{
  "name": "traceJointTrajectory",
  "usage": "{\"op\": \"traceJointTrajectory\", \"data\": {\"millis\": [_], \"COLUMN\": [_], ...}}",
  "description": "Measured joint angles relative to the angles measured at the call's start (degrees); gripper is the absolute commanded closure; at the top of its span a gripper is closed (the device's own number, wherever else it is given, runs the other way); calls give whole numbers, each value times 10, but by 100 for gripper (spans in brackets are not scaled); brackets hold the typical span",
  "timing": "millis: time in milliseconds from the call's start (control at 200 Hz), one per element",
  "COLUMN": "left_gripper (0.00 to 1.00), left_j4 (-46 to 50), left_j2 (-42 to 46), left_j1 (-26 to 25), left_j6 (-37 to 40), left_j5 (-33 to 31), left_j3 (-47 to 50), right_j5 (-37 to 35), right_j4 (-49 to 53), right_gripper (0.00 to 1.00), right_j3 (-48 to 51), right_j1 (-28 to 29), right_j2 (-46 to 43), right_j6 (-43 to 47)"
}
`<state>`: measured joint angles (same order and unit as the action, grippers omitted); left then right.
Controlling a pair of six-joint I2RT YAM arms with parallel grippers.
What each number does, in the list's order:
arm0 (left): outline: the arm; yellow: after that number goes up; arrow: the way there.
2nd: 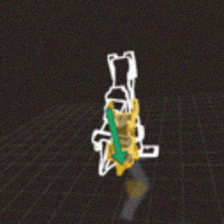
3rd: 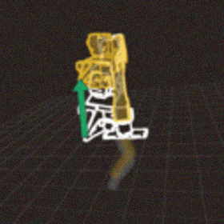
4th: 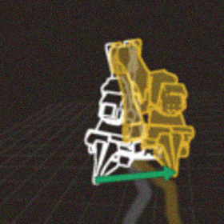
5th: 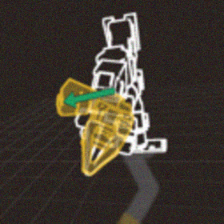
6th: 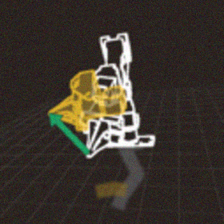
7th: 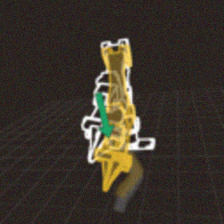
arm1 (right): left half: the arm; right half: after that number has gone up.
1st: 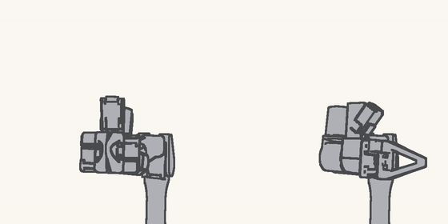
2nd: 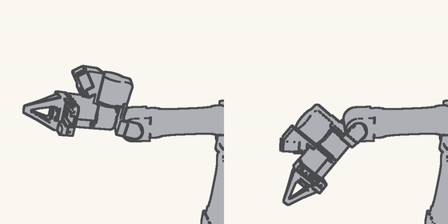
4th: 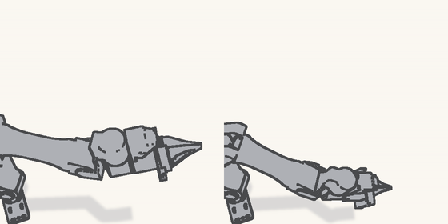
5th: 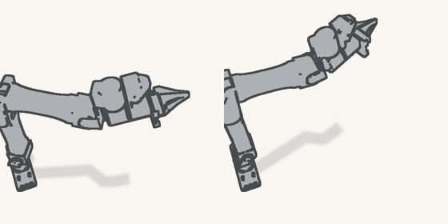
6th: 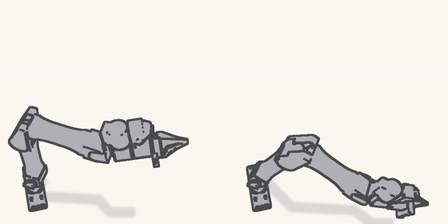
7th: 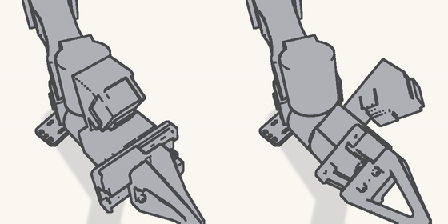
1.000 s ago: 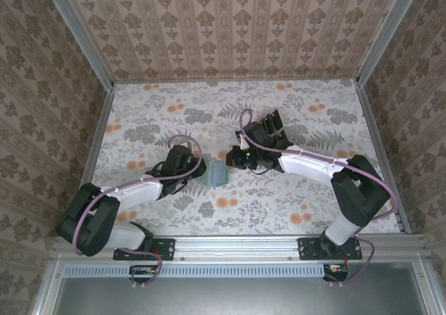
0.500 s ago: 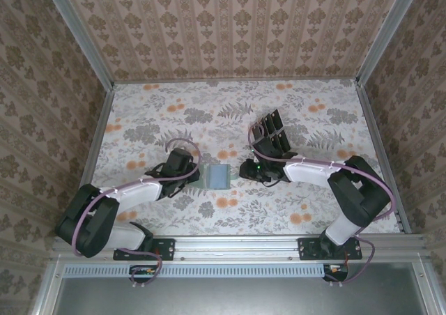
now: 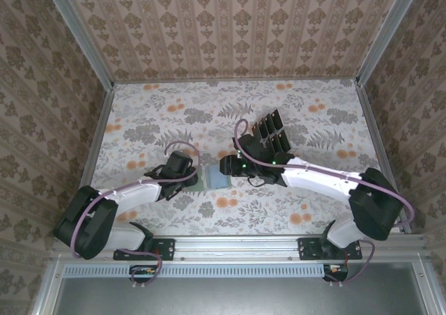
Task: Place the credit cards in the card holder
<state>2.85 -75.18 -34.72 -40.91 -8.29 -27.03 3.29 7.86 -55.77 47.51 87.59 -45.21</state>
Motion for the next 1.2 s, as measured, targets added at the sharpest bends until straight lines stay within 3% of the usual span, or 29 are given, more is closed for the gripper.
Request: {"op": "traceJointTrajectory", "data": {"millis": [300,1200], "left_gripper": [55,57], "left_j4": [16,15], "left_j2": [-15,-40], "left_j1": [7,26], "left_j6": [12,29], "left_j5": [-12,-1], "left_j3": [-19,-32], "right_j5": [33,62], "right_j4": [-15,-49], "right_gripper": [55,57], "right_j3": [-27,-35], "right_j1": [0,-18], "right_j2": [123,164], "right_j6": [0,-2]}}
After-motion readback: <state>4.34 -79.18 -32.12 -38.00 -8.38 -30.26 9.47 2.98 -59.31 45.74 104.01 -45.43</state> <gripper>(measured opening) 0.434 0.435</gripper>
